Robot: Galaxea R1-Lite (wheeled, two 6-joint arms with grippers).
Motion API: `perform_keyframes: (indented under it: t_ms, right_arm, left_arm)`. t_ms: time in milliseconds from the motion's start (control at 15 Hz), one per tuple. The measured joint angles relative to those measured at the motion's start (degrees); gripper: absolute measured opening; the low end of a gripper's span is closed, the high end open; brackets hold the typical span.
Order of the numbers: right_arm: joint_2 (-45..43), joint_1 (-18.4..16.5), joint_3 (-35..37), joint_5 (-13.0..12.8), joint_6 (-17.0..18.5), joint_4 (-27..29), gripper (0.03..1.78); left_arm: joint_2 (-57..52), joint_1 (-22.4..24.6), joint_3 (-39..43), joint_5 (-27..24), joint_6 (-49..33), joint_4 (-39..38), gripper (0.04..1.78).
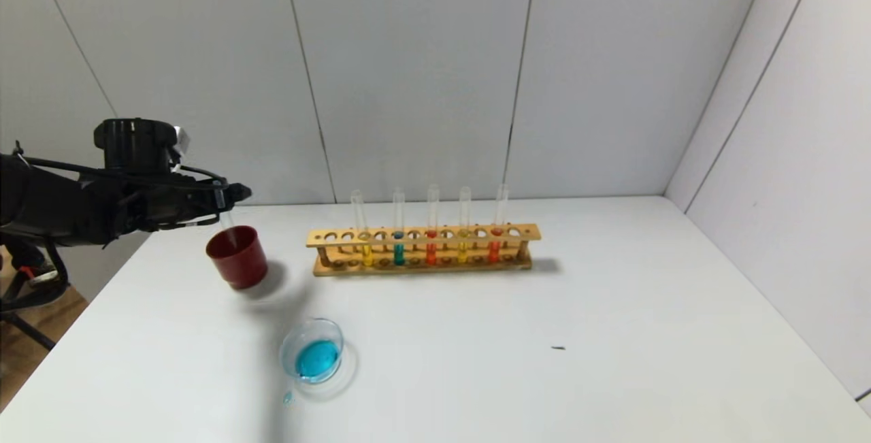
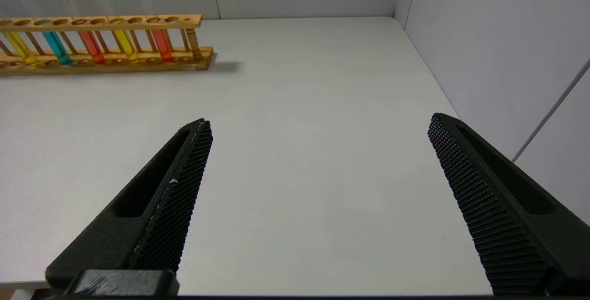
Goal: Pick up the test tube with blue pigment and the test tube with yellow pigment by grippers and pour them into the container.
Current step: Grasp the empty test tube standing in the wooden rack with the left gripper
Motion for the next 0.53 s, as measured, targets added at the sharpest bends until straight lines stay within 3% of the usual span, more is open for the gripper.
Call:
perform_keyframes:
  t_ms: [533]
  right_arm:
    - [0.00, 0.00, 0.00, 0.06, 0.02, 0.00, 1.71]
  left_arm:
    - [-16.94, -11.86, 11.61, 0.12, 2.28, 0.12, 1.74]
